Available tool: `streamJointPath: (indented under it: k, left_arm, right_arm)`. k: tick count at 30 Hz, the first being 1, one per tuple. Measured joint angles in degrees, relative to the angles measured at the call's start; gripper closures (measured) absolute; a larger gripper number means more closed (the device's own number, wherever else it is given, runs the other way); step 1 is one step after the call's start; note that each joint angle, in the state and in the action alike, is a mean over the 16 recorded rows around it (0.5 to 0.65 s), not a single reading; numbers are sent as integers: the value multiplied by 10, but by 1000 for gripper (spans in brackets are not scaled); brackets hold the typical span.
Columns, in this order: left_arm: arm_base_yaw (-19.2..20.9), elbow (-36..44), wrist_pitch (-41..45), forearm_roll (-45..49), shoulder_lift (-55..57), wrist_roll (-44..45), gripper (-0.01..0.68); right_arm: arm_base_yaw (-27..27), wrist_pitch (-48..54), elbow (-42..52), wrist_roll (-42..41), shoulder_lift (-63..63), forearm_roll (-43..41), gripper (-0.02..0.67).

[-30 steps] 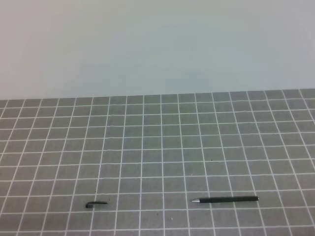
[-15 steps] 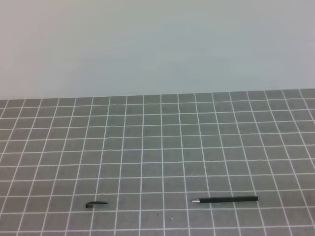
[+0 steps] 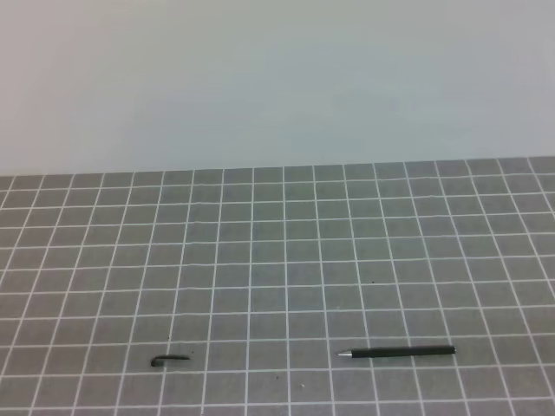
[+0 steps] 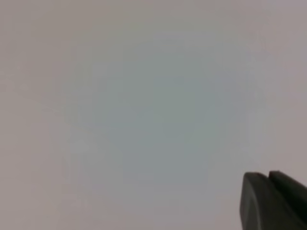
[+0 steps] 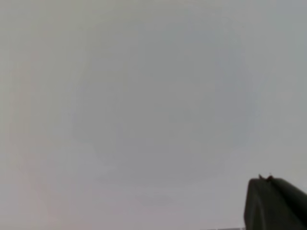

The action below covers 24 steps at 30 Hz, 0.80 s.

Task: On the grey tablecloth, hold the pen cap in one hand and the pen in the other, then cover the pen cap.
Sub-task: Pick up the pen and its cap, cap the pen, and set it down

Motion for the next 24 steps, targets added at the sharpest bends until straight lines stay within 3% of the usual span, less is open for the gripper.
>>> streamJointPath:
  k: [10,15,24]
  left_arm:
    - [0,-113,221,-1,17,-36,675]
    - [0,-182,328,-1,41,-42,675]
    - [-7,-247,430,-22,122,-15,675]
  right_arm:
    - [0,167,-101,-2,13,-16,645]
    - [0,303,-208,-16,58,-23,645]
    - [0,528,-430,-115,248,11,645]
